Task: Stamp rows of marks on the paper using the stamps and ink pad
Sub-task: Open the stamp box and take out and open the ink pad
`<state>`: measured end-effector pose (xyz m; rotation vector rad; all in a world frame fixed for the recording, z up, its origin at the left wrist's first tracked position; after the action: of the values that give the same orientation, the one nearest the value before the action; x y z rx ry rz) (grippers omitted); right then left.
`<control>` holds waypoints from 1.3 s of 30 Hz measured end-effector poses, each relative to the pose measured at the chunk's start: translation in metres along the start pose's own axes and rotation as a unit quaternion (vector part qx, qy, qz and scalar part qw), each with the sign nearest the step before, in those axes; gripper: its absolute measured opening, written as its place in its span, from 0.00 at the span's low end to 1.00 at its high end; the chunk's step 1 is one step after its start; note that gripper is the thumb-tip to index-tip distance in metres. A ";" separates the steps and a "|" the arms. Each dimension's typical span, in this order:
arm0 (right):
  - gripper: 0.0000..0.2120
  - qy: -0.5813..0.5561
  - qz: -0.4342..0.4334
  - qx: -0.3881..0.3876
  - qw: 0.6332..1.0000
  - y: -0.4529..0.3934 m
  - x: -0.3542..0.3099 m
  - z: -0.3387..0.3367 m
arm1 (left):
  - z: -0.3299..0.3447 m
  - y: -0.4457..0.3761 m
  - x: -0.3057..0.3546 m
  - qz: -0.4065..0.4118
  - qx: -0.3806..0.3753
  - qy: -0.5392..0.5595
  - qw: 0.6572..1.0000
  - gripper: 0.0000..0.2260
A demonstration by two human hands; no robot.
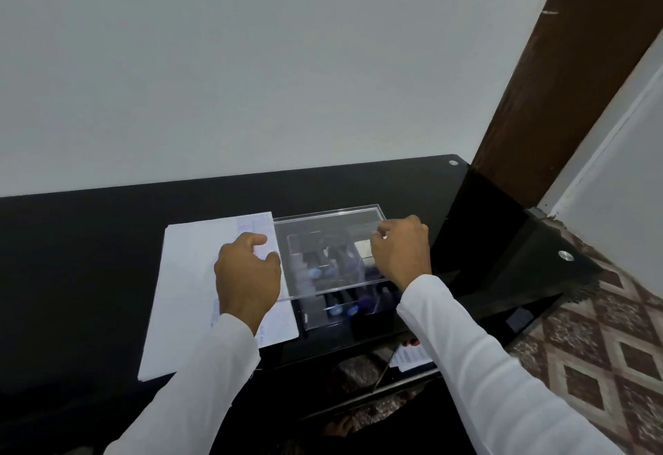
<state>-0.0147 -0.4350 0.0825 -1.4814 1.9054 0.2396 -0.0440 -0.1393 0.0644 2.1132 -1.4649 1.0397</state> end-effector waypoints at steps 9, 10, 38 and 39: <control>0.10 -0.070 -0.037 -0.101 0.992 0.038 -0.111 0.087 | -0.089 -0.041 -0.087 -0.054 0.051 -0.053 0.996 0.11; 0.10 -0.083 -0.041 -0.116 0.989 0.043 -0.124 0.099 | -0.101 -0.045 -0.098 -0.059 0.057 -0.059 0.995 0.08; 0.04 -0.148 -0.060 -0.260 0.952 0.086 -0.293 0.335 | -0.221 -0.182 -0.312 -0.167 0.027 -0.161 0.972 0.11; 0.04 -0.146 -0.057 -0.261 0.952 0.084 -0.293 0.339 | -0.221 -0.185 -0.311 -0.162 0.027 -0.164 0.973 0.11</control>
<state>0.0776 0.0023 -0.0076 -1.7668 1.5761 0.9147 -0.0143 0.2784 -0.0002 2.5477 -1.1708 0.6384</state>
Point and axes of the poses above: each hand's wrist, its own y-axis away from the middle knuckle, its own z-axis out of the palm, x = y × z, the point moved 10 cm from there along -y, towards the middle knuckle, and after that the axes turned 12 degrees about -y, right-handed, at the moved point
